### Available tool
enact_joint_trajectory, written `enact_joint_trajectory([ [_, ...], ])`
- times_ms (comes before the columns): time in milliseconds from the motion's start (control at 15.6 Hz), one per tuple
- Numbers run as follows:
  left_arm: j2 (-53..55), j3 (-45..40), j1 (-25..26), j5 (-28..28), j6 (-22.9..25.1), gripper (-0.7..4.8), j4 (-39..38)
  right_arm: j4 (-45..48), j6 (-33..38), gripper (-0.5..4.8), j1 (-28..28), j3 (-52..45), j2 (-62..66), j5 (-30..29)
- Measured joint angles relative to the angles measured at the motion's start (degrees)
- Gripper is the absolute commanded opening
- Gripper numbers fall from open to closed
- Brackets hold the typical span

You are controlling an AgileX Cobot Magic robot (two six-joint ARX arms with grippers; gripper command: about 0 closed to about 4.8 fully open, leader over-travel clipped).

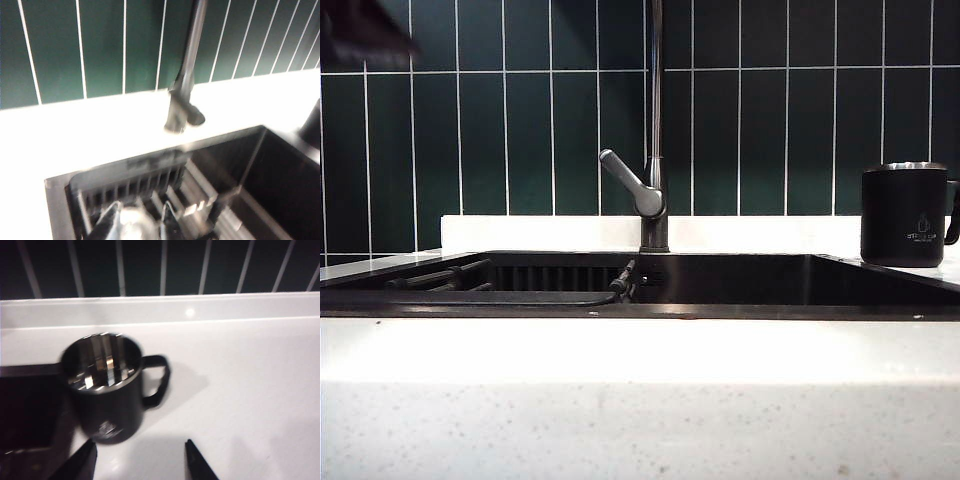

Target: Pick up the mug next to the sink, go to the faucet to get some water, pour the water into the sink, and finally put the mug back to its place.

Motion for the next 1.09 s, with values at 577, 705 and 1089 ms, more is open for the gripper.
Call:
enact_joint_trajectory([
  [577,16.7,1.7,0.0,7.7,1.6,1.78,13.5,12.9,-9.8,2.39,-8.8,0.7,18.9,-10.6],
  [705,19.6,3.2,0.0,8.9,3.3,1.86,14.2,16.4,-11.6,2.39,-10.7,0.7,23.3,-13.5],
  [1089,27.3,13.2,-0.4,11.4,3.3,1.84,12.4,22.2,-12.4,2.43,-14.1,8.1,34.2,-22.4],
])
